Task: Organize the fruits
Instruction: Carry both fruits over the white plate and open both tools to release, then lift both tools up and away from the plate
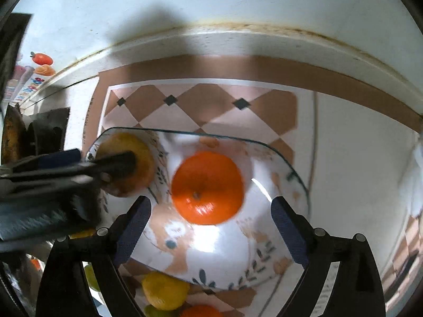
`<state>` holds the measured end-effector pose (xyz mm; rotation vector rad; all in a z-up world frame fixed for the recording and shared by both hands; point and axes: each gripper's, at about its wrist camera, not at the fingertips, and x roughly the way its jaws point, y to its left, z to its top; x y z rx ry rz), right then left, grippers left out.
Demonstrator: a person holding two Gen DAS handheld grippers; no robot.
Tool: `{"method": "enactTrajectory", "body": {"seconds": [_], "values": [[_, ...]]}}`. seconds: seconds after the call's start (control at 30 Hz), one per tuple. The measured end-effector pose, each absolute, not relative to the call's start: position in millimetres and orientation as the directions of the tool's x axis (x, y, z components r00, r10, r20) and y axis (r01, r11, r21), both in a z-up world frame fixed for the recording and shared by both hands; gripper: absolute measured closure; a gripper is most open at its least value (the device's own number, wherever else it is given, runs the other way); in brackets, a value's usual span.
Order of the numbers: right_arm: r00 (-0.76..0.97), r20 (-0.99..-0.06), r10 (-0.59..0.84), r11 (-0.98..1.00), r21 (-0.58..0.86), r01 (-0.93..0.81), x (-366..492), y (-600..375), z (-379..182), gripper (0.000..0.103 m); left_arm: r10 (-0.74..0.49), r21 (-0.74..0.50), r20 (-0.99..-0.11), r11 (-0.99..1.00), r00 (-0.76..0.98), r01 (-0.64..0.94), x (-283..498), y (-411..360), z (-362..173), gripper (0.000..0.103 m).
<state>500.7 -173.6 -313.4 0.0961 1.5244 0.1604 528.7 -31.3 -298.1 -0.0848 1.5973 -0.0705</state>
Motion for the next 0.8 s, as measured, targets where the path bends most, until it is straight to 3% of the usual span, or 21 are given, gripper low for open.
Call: {"method": "enactTrajectory", "body": {"seconds": [0.37, 0.8], "values": [[0.135, -0.986, 0.093, 0.995, 0.095, 0.009, 431, -193, -258, 0.009, 0.045, 0.041, -0.985, 0.999, 0.165, -0.027, 462, -2, -239, 0.013], [0.324, -0.943, 0.077, 0.995, 0.092, 0.031, 329, -180, -166, 0.009, 0.045, 0.048, -0.928, 0.999, 0.369, 0.0, 350, 9, -157, 0.013]]}}
